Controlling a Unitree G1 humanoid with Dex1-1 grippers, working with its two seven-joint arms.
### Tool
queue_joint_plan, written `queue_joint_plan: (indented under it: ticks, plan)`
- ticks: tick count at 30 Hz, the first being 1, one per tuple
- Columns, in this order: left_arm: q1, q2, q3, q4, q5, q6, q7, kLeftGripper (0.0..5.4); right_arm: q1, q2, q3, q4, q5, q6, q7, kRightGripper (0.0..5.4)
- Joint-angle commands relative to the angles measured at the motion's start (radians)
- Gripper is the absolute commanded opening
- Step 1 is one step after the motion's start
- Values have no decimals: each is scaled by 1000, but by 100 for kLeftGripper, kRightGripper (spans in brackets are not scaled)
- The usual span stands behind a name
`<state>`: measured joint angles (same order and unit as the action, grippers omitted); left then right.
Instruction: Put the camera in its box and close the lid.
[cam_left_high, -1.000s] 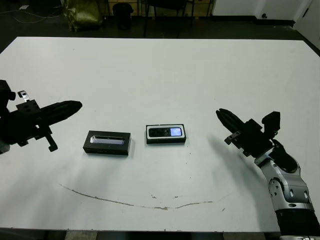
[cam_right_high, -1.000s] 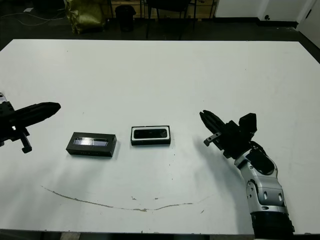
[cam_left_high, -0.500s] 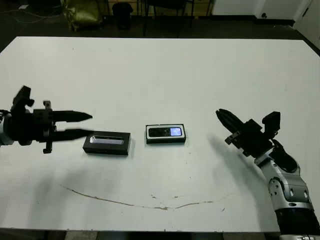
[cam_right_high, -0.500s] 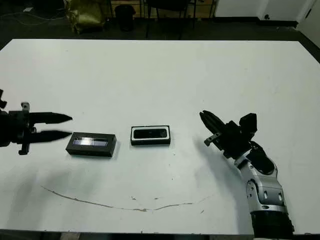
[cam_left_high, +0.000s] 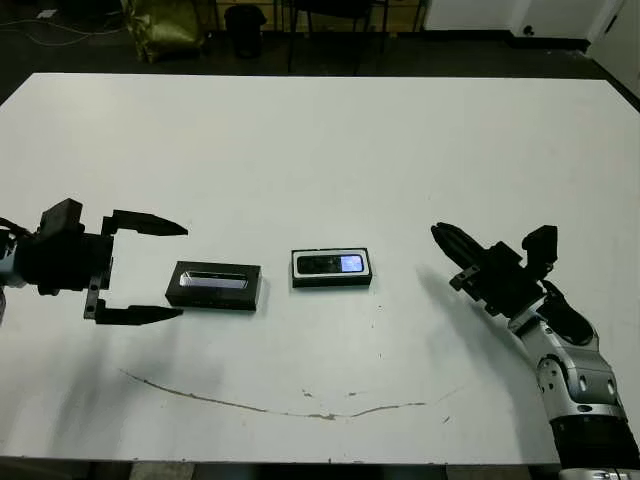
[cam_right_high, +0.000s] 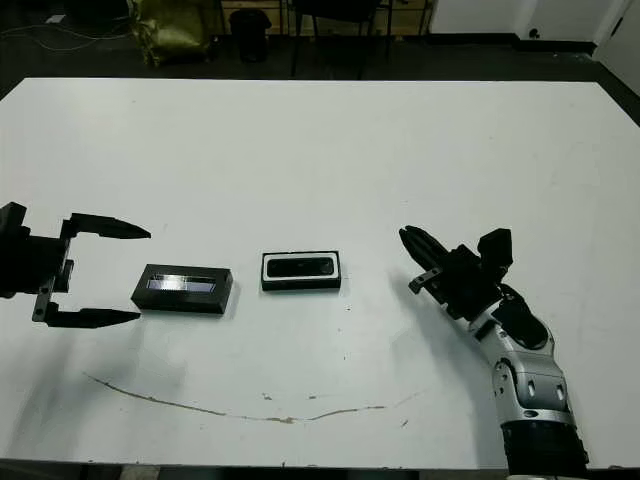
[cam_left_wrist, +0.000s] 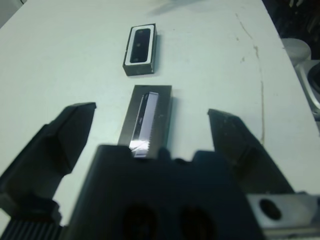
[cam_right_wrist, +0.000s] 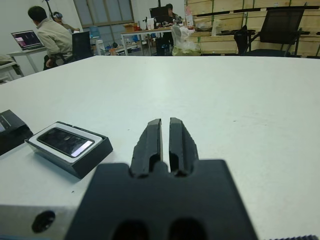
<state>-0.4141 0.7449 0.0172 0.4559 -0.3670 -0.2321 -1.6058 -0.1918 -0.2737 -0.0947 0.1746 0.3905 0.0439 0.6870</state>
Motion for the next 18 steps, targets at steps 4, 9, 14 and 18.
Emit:
queue_joint_plan:
  ticks: [4,9,14,18]
  plan:
    - [-41,12,-45,-3,-16,92,-9,538,3,-12,-3,12,-6,20,1,0]
    - [-89,2,-89,20,-28,132,-9,538,2,-11,-3,20,-13,1,4,0]
    - [-148,-14,-144,99,-23,150,-9,538,3,-9,-6,30,-15,-11,5,0]
    - [-177,-16,-173,130,0,169,-9,538,5,-10,-5,37,-31,-29,-1,0]
